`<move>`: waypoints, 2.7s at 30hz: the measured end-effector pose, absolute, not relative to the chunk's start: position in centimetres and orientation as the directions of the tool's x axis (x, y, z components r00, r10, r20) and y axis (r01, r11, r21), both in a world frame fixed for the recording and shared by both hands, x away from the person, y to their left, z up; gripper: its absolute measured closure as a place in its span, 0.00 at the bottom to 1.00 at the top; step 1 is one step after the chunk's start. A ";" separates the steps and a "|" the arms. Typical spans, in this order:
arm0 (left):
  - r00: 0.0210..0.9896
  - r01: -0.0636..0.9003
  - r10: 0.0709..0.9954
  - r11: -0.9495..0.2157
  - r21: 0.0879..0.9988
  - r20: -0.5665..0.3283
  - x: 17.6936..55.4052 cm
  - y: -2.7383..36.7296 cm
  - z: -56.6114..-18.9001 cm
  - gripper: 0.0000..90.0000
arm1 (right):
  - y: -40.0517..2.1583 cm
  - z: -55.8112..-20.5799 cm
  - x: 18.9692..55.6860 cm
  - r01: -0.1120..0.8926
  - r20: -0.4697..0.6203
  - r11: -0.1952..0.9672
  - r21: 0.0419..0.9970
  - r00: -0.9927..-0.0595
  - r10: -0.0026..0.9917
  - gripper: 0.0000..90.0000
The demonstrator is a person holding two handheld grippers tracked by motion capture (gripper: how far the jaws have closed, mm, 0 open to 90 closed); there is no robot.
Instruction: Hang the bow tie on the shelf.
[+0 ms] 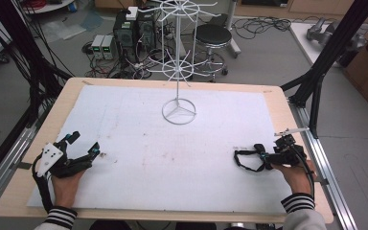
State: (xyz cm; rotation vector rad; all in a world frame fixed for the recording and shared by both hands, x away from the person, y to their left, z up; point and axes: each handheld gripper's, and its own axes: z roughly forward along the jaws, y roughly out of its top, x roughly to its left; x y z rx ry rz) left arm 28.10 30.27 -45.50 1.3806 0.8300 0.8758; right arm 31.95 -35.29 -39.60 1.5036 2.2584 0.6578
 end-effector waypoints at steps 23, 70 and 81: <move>0.454 -0.032 0.891 -0.002 0.999 0.017 28.1 30.3 -45.5 0.17 | -35.3 -40.7 33.3 0.815 -0.011 0.332 0.475 -0.372 0.928 0.64; 0.454 -0.032 0.891 -0.006 0.999 0.019 28.1 30.2 -45.5 0.17 | -34.7 -39.3 31.6 0.537 0.101 0.169 0.826 -0.437 0.893 0.84; 0.454 -0.032 0.891 -0.006 0.999 0.019 28.1 30.2 -45.5 0.17 | -34.3 -38.6 30.8 0.338 0.124 0.069 0.939 -0.517 0.847 0.84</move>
